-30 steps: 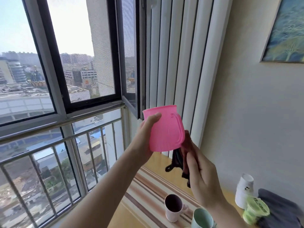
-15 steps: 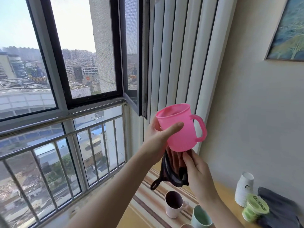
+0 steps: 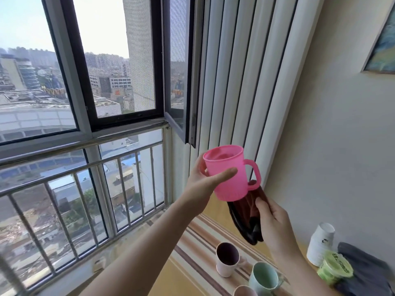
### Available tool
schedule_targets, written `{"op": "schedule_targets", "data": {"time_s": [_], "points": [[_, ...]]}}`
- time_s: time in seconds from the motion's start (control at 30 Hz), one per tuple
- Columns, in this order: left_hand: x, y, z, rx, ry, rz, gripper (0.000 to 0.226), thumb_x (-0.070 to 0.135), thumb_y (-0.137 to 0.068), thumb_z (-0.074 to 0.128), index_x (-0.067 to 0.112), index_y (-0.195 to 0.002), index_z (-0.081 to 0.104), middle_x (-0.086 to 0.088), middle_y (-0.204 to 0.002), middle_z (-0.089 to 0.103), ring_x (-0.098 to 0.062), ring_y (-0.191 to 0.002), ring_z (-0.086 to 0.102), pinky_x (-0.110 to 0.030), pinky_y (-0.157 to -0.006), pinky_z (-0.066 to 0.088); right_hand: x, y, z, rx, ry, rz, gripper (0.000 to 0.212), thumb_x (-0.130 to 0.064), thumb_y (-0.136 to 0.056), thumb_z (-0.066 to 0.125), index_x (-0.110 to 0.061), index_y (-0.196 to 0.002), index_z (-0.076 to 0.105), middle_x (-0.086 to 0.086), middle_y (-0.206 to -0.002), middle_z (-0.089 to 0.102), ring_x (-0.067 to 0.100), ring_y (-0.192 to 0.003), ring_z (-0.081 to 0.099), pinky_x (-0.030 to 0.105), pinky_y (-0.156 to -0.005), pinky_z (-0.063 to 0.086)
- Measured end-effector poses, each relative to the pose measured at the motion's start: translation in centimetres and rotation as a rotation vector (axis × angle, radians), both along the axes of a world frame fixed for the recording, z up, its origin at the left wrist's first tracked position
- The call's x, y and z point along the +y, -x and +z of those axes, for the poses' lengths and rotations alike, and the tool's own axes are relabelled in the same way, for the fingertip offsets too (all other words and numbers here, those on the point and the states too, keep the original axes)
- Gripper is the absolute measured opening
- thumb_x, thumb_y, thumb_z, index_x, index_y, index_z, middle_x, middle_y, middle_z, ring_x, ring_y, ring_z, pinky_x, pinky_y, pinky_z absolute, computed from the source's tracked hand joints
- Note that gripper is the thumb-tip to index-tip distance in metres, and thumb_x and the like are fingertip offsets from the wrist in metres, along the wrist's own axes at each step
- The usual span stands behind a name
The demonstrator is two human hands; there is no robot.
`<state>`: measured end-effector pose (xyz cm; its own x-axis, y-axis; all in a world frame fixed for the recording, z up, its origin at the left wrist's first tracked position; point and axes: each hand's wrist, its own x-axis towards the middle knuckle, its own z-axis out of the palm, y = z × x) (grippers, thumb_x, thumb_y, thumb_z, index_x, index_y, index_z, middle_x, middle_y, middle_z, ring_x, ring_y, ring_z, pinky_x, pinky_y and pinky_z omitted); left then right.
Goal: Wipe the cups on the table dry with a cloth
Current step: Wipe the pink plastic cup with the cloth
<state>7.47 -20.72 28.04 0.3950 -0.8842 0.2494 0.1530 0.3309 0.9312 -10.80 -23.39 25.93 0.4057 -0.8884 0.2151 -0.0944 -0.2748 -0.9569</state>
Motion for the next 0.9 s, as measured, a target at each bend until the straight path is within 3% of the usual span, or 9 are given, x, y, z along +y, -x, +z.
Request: {"op": "schedule_targets", "data": {"time_s": [0.1,0.2,0.33,0.37,0.47,0.6,0.7,0.77,0.9], "points": [[0.2,-1.5,-1.4,-0.026,-0.034,0.078,0.078,0.031,-0.051,0.092,0.030,-0.122,0.059,-0.001,-0.123,0.068,-0.018,-0.110,0.068,-0.030,-0.080,0.062,0.0,0.2,-0.7,0.067,0.062,-0.006,0.048,-0.011,-0.102,0.044,-0.031,-0.060,0.055,-0.011,-0.045,0.044,0.004,-0.043,0.038,0.013,-0.044,0.030],[0.7,-2.9,-3.5,-0.078,-0.094,0.115,0.085,0.034,-0.049,0.092,0.029,-0.126,0.056,-0.002,-0.125,0.067,-0.019,-0.112,0.067,-0.028,-0.082,0.061,-1.1,0.1,-0.9,0.090,0.122,-0.064,0.043,-0.012,-0.104,0.043,-0.037,-0.072,0.055,-0.022,-0.047,0.053,-0.003,-0.045,0.046,0.008,-0.047,0.035],[0.7,-3.0,-6.2,-0.117,-0.154,0.087,0.093,0.032,-0.049,0.093,0.022,-0.132,0.053,-0.002,-0.125,0.069,-0.016,-0.112,0.069,-0.029,-0.089,0.058,-1.9,-2.5,-0.7,0.092,0.165,-0.002,0.030,-0.018,-0.105,0.041,-0.038,-0.111,0.062,-0.024,-0.077,0.068,-0.012,-0.066,0.060,0.002,-0.061,0.044],[0.6,-3.1,-6.7,-0.100,-0.157,0.091,0.093,0.031,-0.049,0.094,0.022,-0.132,0.053,-0.002,-0.124,0.069,-0.016,-0.112,0.069,-0.029,-0.089,0.057,-1.9,-3.2,-1.0,0.113,0.168,0.032,0.030,-0.019,-0.105,0.040,-0.039,-0.116,0.060,-0.024,-0.076,0.069,-0.013,-0.066,0.061,0.004,-0.061,0.045],[0.7,-3.9,-8.3,-0.056,-0.187,0.118,0.093,0.031,-0.048,0.094,0.023,-0.131,0.054,-0.003,-0.124,0.070,-0.018,-0.112,0.070,-0.031,-0.087,0.059,-2.1,-4.3,-3.2,0.205,0.181,0.063,0.031,-0.020,-0.105,0.041,-0.043,-0.112,0.060,-0.027,-0.066,0.064,-0.005,-0.059,0.057,0.010,-0.058,0.042],[1.7,-5.7,-12.7,-0.011,-0.277,0.195,0.096,0.032,-0.044,0.094,0.027,-0.129,0.051,-0.004,-0.126,0.066,-0.020,-0.112,0.068,-0.037,-0.090,0.060,-3.5,-3.8,-6.7,0.332,0.073,0.017,0.032,-0.017,-0.104,0.042,-0.027,-0.123,0.065,-0.012,-0.100,0.072,0.005,-0.089,0.065,0.011,-0.073,0.044],[2.4,-7.0,-17.9,-0.047,-0.411,0.245,0.100,0.037,-0.039,0.094,0.033,-0.129,0.050,-0.005,-0.135,0.054,-0.024,-0.118,0.061,-0.039,-0.092,0.058,-4.3,-3.8,-8.6,0.361,-0.020,-0.017,0.032,-0.018,-0.104,0.041,-0.021,-0.128,0.062,-0.005,-0.112,0.070,0.017,-0.109,0.063,0.023,-0.086,0.042],[2.6,-7.4,-21.5,-0.074,-0.530,0.277,0.102,0.039,-0.034,0.094,0.039,-0.126,0.049,-0.005,-0.136,0.049,-0.027,-0.121,0.056,-0.044,-0.096,0.058,-4.7,-4.3,-9.7,0.376,-0.070,-0.029,0.033,-0.018,-0.105,0.041,-0.021,-0.130,0.061,-0.006,-0.114,0.068,0.016,-0.111,0.061,0.025,-0.092,0.040],[2.1,-7.7,-27.5,-0.117,-0.648,0.269,0.093,0.015,-0.051,0.098,0.034,-0.126,0.046,-0.004,-0.134,0.047,-0.027,-0.123,0.054,-0.049,-0.101,0.056,-4.8,-5.6,-14.4,0.433,-0.155,0.003,0.032,-0.021,-0.104,0.041,-0.021,-0.128,0.063,-0.003,-0.116,0.070,0.016,-0.110,0.063,0.028,-0.092,0.046]]}}
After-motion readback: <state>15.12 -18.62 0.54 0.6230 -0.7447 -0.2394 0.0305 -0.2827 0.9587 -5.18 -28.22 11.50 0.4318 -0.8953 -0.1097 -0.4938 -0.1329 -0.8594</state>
